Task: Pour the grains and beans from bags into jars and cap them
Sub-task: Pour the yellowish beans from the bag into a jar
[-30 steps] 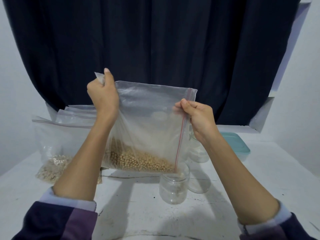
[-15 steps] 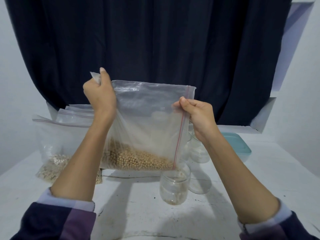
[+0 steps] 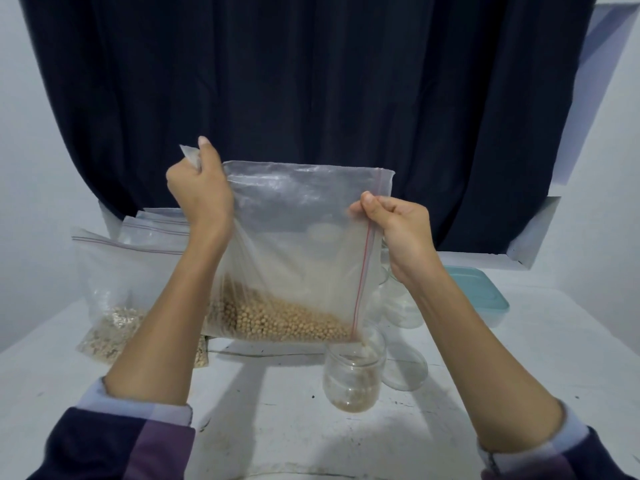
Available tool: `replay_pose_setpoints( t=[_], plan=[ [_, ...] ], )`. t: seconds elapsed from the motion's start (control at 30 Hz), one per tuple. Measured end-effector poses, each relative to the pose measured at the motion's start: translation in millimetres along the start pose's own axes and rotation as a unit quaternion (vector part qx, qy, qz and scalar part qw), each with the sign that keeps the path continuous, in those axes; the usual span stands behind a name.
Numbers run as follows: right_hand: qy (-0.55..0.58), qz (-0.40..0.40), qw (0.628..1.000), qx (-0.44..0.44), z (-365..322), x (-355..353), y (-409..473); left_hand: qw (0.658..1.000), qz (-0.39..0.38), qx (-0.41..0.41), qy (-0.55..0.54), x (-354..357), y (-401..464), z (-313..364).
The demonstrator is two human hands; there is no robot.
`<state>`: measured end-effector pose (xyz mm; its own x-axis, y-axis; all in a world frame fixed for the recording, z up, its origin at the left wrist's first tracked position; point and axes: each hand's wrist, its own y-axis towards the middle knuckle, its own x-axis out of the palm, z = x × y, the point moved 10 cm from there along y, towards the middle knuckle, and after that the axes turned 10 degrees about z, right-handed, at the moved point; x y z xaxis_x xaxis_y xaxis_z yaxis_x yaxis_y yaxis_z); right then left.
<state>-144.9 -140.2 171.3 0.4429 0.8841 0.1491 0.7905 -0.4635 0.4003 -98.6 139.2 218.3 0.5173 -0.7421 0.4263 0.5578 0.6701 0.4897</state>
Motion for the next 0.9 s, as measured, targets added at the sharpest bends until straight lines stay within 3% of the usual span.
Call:
replay_pose_setpoints(
  t=[0.9],
  plan=[
    [-0.036, -0.027, 0.999, -0.013, -4.2, 15.3, 3.2, 1.000, 0.007, 0.002, 0.005, -7.9, 7.8, -3.3]
  ],
)
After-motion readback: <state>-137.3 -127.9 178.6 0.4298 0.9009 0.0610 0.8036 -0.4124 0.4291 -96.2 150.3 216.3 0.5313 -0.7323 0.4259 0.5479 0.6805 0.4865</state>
